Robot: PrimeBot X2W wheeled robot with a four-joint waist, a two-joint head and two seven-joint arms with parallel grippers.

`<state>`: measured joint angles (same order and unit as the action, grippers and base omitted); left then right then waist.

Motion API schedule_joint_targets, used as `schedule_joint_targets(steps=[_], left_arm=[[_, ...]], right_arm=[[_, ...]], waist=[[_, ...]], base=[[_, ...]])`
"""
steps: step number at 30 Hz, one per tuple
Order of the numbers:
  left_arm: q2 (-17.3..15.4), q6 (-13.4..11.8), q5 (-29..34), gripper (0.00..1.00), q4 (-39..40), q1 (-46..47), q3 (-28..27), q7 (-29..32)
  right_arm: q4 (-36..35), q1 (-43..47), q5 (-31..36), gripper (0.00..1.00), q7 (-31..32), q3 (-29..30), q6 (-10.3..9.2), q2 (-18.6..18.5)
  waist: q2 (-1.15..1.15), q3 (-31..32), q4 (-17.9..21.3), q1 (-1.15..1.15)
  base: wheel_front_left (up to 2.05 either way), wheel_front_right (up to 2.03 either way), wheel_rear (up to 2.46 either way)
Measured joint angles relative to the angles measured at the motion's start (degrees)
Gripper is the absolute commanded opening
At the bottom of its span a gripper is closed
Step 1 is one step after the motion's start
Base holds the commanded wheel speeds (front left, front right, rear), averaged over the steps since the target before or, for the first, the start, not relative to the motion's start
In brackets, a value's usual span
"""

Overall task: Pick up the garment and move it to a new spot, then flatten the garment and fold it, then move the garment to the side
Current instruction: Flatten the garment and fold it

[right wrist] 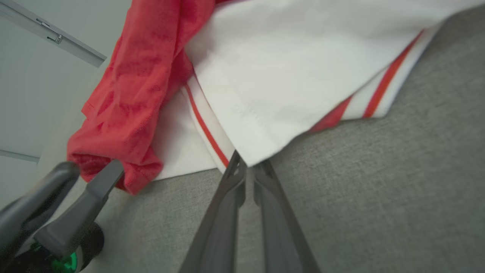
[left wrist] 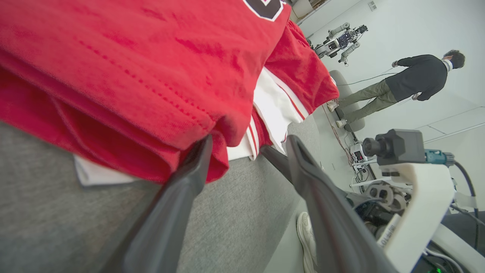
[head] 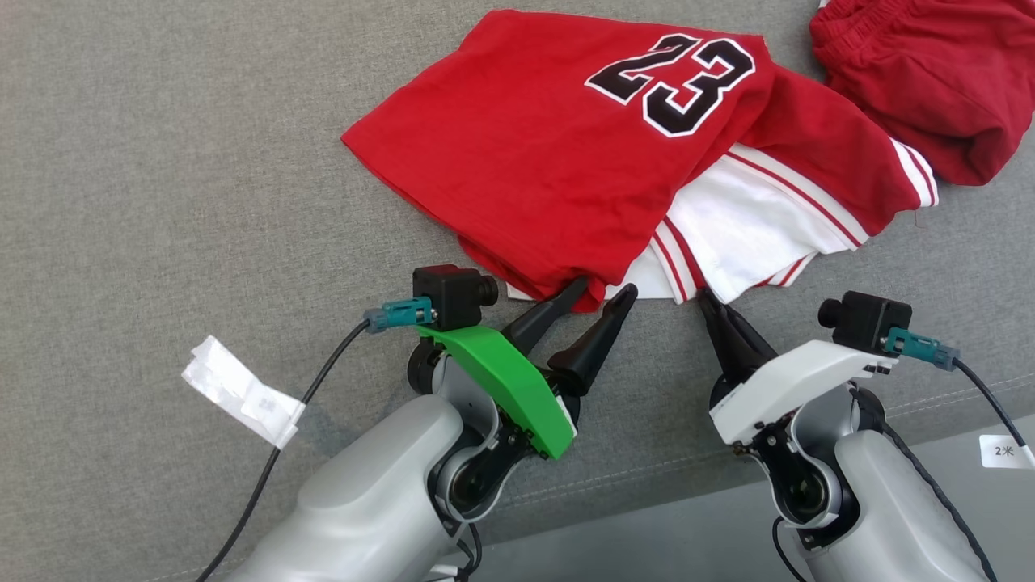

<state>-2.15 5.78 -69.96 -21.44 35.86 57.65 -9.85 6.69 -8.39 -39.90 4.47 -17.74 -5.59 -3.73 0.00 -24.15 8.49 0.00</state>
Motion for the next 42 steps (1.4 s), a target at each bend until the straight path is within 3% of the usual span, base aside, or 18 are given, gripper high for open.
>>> schedule_joint_targets(steps=[1,3,6,30,42], left_arm=[[0.0,0.0,-0.13,1.0,-0.08,0.02,0.05,-0.16],[0.0,0.0,-0.33,1.0,-0.21,0.08,0.14,-0.36],[0.0,0.0,-0.46,1.0,-0.33,0.28,0.45,-0.4],[0.0,0.0,-1.48,1.0,-2.16,0.82,2.57,-1.82],[-0.07,0.0,-3.33,1.0,-2.72,0.94,3.61,-2.31]], right_arm=[[0.0,0.0,-0.01,0.81,-0.3,0.19,-0.01,0.01],[0.0,0.0,-0.2,0.95,-0.51,0.68,-0.03,0.04],[0.0,-0.01,-1.21,1.0,-0.99,1.37,-0.04,0.05],[-0.55,-0.01,-2.04,1.0,-2.02,1.71,0.03,0.05],[-1.45,0.99,-14.82,1.0,-1.82,4.35,2.57,0.79]], waist=[[0.0,0.01,0.01,0.0],[0.0,0.04,0.04,0.0],[0.0,0.08,0.07,0.0],[0.0,1.13,-0.03,0.0],[0.0,1.66,0.44,0.0]], base=[[0.0,0.0,0.0],[0.0,0.0,0.0],[0.0,0.0,0.0],[0.0,0.0,0.0],[0.0,0.0,0.0]])
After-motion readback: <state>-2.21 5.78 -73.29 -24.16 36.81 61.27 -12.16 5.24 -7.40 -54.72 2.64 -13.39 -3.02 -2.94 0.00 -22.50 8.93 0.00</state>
